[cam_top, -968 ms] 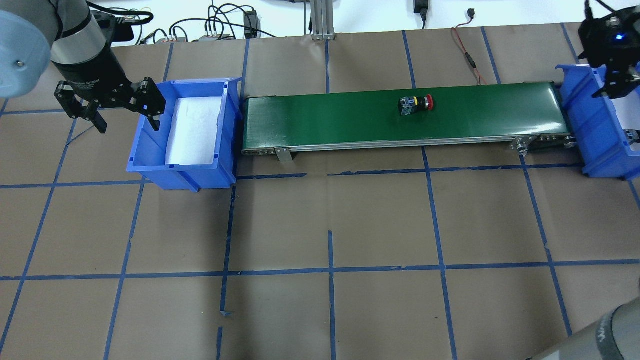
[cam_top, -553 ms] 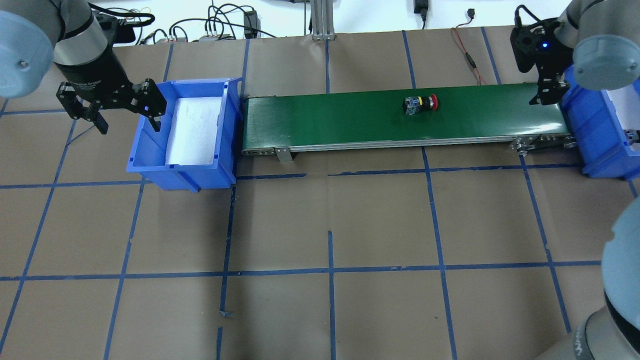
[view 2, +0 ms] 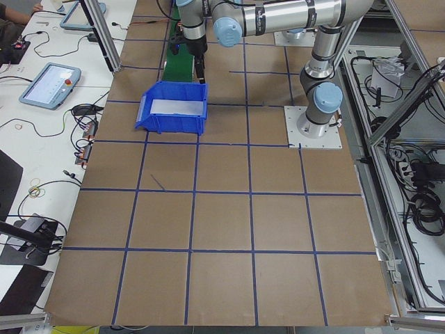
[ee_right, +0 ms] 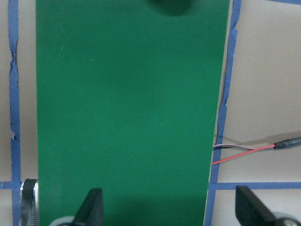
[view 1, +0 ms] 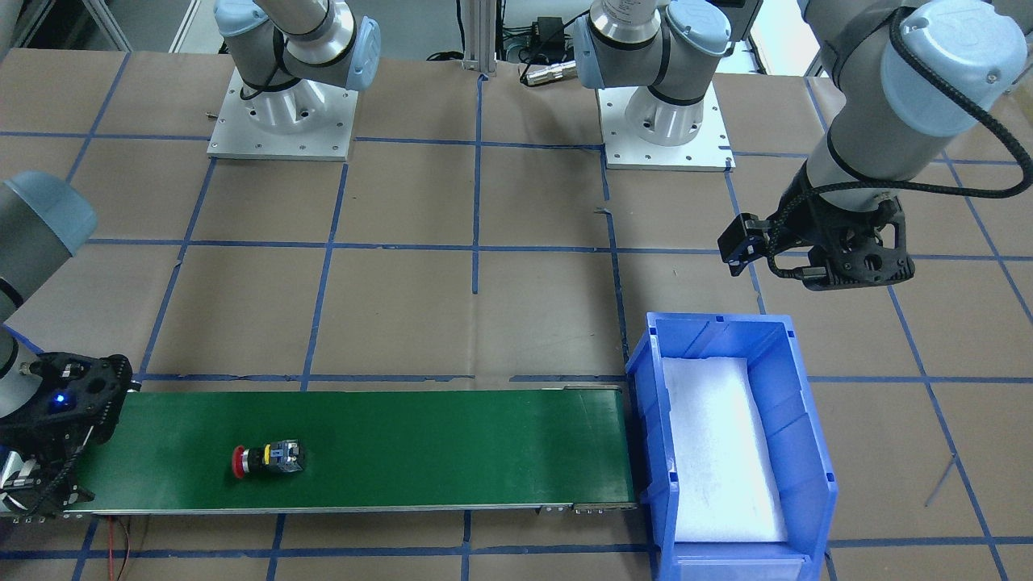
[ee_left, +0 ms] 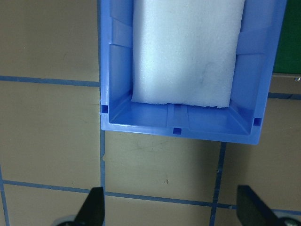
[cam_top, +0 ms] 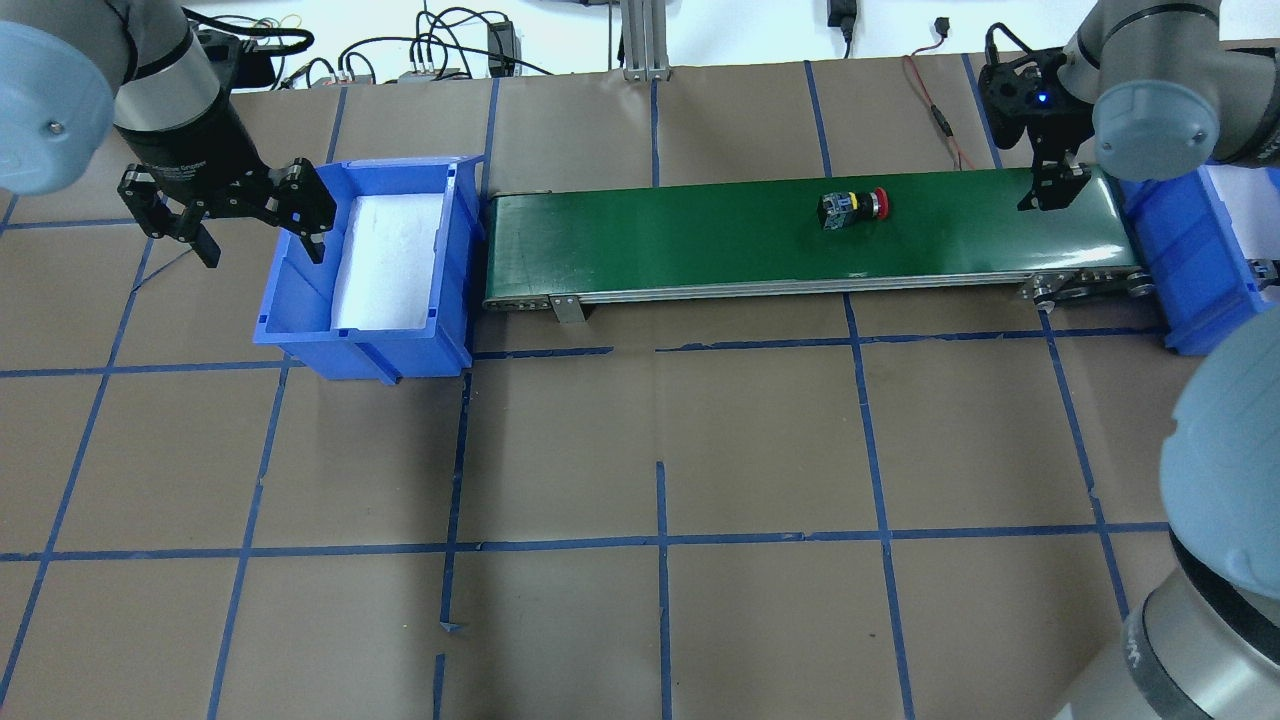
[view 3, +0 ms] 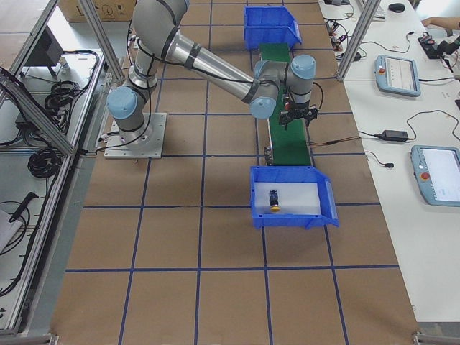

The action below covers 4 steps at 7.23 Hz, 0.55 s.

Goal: Transport two buttons from left to right
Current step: 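Move the right gripper back over the belt end toward the red button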

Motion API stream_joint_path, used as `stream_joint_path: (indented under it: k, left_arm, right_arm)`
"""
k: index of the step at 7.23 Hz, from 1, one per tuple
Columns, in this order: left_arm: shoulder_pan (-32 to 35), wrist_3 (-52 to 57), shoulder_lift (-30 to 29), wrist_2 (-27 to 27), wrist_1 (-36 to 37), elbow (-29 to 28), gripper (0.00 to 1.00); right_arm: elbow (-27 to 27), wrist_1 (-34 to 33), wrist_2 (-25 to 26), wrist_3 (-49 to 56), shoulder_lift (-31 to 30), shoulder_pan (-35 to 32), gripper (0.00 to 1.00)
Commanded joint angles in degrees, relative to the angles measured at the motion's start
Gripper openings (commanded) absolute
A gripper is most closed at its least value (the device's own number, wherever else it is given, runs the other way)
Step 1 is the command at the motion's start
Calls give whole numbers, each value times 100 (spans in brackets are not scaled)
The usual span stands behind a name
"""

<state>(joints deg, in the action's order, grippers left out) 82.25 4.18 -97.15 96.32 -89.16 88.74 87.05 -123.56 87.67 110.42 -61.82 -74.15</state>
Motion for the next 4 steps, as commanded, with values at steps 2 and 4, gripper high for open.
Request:
stream_joint_path:
  k: [2,4]
  left_arm:
    - [1,241,-58,10,310,-6,100]
    - [1,188,-85,9,381,-6,100]
  right_arm:
    - [-152,208,-40,-117,143,-3,100]
    - [-923,1136,205,-117,354,-3,100]
